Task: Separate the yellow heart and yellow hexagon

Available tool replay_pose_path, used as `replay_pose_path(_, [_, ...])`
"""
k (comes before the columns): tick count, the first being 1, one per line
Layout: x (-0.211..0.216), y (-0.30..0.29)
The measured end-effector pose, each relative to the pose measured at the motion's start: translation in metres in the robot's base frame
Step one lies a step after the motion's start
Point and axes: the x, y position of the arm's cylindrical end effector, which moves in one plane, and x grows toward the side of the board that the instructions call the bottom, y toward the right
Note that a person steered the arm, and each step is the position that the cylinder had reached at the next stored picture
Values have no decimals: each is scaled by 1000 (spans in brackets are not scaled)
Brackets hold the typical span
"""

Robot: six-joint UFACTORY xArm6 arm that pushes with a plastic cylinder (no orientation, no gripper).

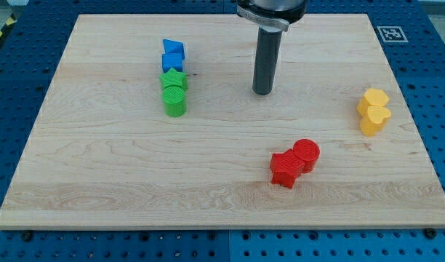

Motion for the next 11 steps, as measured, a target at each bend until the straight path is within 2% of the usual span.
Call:
replay_pose_path(1, [-9, 47])
replay_pose_path(2, [-13, 121])
replay_pose_path(3, [-13, 203])
replay_pose_path(4, [0, 253])
replay_pose_path(5, [28, 259])
replay_pose_path(6, [32, 257])
replay_pose_path(7, [53, 231])
replay_pose_path(8, [53, 229])
replay_pose_path(11, [50, 161])
